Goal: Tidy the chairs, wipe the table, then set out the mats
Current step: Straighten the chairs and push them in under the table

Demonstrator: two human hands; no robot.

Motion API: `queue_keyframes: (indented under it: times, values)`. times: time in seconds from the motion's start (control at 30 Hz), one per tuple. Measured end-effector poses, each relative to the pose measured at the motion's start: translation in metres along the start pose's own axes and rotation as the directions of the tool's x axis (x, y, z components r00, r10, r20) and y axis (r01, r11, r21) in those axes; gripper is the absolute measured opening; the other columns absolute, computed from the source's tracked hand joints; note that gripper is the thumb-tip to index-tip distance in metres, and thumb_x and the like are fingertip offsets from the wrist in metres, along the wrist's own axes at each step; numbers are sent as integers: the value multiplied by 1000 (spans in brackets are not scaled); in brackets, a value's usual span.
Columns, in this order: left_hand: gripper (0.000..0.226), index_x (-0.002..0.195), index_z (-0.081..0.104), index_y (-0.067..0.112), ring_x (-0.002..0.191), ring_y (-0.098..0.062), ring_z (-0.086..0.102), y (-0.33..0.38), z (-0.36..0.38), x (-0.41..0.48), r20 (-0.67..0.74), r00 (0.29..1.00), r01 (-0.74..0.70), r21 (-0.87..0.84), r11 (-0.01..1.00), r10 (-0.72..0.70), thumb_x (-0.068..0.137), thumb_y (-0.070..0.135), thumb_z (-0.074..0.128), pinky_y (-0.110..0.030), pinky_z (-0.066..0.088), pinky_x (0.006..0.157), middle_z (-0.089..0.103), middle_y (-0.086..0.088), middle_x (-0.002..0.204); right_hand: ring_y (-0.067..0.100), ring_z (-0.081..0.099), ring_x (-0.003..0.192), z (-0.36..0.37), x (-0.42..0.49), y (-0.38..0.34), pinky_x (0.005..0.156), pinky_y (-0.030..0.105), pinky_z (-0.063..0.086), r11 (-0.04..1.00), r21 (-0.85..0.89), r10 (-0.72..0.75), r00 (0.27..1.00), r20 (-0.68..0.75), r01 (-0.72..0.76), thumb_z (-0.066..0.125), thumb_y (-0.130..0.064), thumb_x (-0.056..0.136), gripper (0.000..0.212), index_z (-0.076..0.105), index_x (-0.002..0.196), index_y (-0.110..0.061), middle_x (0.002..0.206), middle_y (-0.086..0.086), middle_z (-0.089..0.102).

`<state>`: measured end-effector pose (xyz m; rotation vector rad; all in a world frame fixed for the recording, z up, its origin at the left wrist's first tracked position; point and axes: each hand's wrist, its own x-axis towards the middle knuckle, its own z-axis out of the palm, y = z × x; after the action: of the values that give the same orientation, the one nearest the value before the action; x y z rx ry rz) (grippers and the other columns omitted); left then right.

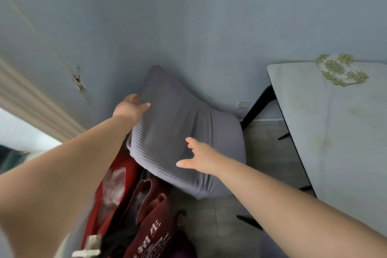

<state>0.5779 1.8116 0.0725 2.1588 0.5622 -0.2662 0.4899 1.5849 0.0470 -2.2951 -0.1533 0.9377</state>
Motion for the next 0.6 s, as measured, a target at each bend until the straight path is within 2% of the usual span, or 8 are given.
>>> queue_keyframes:
  times: [0.1, 0.17, 0.37, 0.47, 0.6]
  values:
    - [86, 152, 20, 19, 134, -29, 42, -7, 9, 37, 69, 994, 86, 31, 996, -88, 84, 49, 63, -39, 37, 108, 36, -6, 152, 21, 30, 143, 7, 31, -12, 114, 38, 32, 1000, -21, -16, 998, 55, 17, 68, -49, 83, 97, 9, 154, -20, 159, 4, 23]
    - [93, 152, 18, 20, 133, -29, 42, -13, 17, 57, 134, 984, 121, -5, 993, -119, 80, 53, 66, -42, 37, 110, 35, -6, 152, 21, 28, 143, 14, 51, -19, 114, 36, 30, 999, -23, -30, 996, 81, 32, 68, -47, 84, 97, 8, 155, -17, 159, 5, 23]
    - [96, 150, 20, 23, 127, -25, 47, -32, 30, 91, 229, 961, 197, -182, 963, -153, 75, 38, 78, -47, 40, 107, 42, -5, 147, 26, 27, 142, 52, 97, -47, 114, 37, 28, 995, -56, -72, 989, 130, 80, 68, -46, 85, 96, 11, 152, -7, 157, 12, 23]
    - [84, 146, 33, 18, 120, -26, 53, -45, 37, 100, 275, 939, 280, -266, 922, -206, 76, 28, 78, -49, 44, 103, 50, -6, 139, 31, 27, 142, 88, 117, -60, 116, 36, 27, 986, -160, -46, 998, 46, 53, 71, -47, 81, 110, 2, 150, 4, 156, 22, 16]
    - [69, 136, 47, 17, 113, -25, 57, -45, 42, 104, 303, 924, 326, -305, 895, -233, 75, 15, 79, -47, 46, 100, 58, -4, 127, 36, 32, 137, 113, 132, -68, 111, 43, 35, 976, -216, -5, 994, -109, -18, 73, -45, 78, 114, 1, 147, 11, 151, 28, 22]
